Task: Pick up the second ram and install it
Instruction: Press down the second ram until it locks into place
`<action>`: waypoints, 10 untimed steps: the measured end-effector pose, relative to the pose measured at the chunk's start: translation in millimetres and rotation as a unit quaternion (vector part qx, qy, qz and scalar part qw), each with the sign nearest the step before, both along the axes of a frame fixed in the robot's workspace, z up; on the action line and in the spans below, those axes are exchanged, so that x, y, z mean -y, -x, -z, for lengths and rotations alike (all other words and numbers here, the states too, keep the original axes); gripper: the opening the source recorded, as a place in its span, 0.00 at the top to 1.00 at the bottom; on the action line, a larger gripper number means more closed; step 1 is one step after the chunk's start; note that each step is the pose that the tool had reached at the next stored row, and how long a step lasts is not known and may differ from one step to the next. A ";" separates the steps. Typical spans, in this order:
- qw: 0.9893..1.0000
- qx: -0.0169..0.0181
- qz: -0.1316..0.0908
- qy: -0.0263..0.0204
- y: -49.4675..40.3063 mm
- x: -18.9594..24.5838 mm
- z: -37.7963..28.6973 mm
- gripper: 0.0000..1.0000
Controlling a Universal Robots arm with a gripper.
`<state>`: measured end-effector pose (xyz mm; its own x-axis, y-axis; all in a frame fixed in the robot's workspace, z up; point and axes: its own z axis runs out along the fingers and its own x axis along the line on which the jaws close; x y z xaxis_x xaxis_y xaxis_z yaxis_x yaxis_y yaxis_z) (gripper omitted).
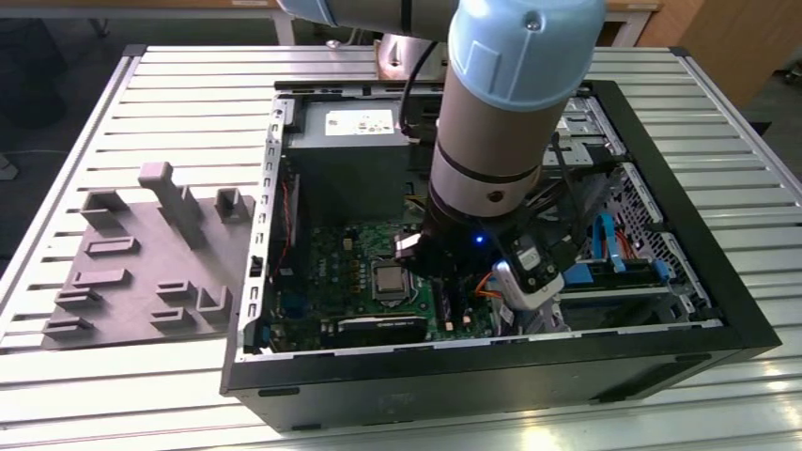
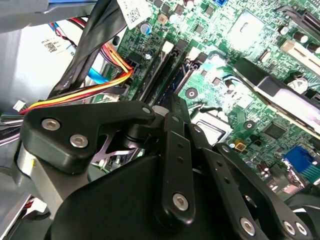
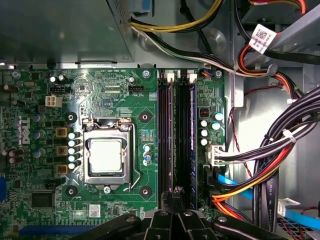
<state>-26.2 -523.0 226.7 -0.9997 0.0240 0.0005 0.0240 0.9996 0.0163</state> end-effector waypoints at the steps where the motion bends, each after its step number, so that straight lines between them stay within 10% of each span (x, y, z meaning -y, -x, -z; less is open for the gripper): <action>1: 1.000 0.000 0.000 0.000 0.0 0.0 1.0 0.89; 10: 1.000 0.000 0.000 0.000 0.0 0.1 8.5 0.89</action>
<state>-26.2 -523.1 218.1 -0.9997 0.0240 0.0006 0.0240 0.9996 0.0157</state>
